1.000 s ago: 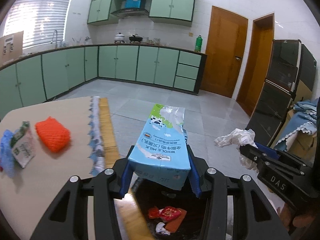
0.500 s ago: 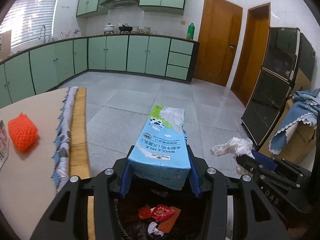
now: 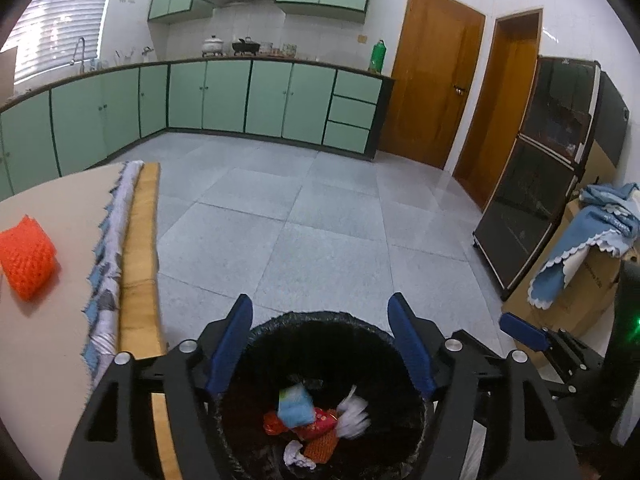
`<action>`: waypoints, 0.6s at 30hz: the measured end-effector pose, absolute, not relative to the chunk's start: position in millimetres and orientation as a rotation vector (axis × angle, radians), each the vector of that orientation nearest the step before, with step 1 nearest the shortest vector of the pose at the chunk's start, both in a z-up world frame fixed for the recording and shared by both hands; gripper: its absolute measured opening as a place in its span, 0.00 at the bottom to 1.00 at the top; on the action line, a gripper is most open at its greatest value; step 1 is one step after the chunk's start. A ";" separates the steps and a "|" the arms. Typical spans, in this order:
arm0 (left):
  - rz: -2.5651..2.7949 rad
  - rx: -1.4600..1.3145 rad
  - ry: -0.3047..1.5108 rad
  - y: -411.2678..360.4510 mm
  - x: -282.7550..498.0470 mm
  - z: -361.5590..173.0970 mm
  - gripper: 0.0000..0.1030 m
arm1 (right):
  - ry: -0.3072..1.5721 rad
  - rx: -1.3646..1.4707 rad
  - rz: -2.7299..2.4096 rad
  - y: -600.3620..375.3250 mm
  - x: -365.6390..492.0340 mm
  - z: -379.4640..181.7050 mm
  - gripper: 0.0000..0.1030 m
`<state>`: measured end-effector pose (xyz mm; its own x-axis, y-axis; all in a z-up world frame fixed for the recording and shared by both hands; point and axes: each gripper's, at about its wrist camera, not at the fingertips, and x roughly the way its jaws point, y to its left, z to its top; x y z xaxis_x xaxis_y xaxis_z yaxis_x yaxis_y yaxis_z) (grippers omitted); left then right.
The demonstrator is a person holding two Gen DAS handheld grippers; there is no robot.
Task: Collect trash
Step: 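Move both tools back over the table of trash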
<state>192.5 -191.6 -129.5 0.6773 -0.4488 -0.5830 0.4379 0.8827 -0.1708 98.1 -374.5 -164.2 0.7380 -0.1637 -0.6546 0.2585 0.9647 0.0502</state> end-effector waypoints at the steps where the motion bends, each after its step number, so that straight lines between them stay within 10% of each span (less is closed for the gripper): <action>1: -0.490 -0.028 0.651 -185.4 192.4 -125.4 0.68 | 0.695 0.139 -0.242 -374.8 96.9 -162.6 0.77; 18: -0.144 -0.061 0.477 -29.0 163.3 -67.6 0.74 | 0.553 0.154 -0.131 -291.4 116.7 -106.3 0.94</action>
